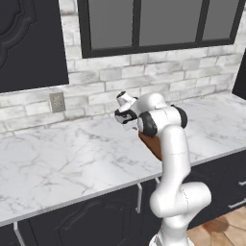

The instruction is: Move the cutting board and knife to the sink. Then move spray from the cabinet to the counter.

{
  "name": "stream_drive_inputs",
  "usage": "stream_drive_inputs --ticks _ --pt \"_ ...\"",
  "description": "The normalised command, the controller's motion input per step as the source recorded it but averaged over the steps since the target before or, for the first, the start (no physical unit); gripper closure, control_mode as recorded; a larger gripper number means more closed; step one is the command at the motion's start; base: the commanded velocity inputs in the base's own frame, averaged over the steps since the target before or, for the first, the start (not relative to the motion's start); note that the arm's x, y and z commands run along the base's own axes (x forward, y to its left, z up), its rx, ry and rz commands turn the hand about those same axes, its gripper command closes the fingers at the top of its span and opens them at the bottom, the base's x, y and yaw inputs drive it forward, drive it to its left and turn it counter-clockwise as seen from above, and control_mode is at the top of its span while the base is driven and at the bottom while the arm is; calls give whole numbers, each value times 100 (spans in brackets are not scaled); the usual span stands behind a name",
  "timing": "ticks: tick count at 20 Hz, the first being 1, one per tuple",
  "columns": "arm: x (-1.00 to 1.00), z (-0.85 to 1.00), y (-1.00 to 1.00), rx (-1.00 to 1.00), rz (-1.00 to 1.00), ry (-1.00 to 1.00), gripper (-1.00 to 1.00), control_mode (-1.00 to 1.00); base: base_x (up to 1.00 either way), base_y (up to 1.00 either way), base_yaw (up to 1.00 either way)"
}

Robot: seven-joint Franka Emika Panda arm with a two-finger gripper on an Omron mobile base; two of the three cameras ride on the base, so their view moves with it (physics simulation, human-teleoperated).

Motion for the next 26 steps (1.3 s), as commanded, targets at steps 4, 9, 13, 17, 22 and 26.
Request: stream_drive_inputs --ticks 4,9,13,17,22,26 --pt "-40 -43 0 -7 0 24 -100 -100 0 0 0" --pt "-68 -41 -11 -2 0 19 -100 -100 0 0 0" --pt "-30 -9 -8 0 0 4 -100 -100 0 0 0" --pt "-16 0 -3 0 0 0 -100 -100 0 0 0" --pt "-58 -9 -25 0 -5 3 -100 -100 0 0 0" --pt "-79 -25 -38 0 -8 8 -100 -100 0 0 0"
